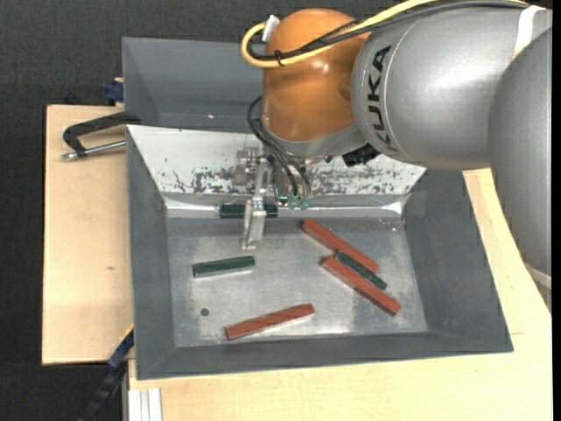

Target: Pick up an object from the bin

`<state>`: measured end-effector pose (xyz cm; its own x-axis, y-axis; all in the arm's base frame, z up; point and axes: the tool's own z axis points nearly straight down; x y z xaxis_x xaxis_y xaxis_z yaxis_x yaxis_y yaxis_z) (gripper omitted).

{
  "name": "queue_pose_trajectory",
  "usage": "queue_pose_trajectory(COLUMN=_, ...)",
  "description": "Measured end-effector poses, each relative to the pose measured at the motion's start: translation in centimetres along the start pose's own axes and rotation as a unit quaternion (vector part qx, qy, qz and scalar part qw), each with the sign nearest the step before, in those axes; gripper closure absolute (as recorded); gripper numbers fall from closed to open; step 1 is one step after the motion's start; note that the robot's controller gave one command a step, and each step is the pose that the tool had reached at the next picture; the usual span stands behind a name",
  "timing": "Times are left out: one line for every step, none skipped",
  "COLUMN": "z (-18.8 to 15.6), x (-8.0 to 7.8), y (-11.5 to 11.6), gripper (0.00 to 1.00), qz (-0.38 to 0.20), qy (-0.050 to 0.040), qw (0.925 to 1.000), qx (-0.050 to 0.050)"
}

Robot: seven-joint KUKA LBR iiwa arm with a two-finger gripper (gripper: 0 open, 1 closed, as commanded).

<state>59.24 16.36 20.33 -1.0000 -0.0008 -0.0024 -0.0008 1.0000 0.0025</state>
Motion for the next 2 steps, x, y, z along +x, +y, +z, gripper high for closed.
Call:
queue_pose_trajectory(z=5.1, x=1.6, y=0.7, gripper=0.00, qz=-0.022, qy=-0.0028, qw=0.9998, qx=0.000)
queue_pose_trajectory(z=12.9, x=5.2, y=-1.4, gripper=1.00, qz=-0.123, qy=0.0005, qw=0.9924, qx=0.000)
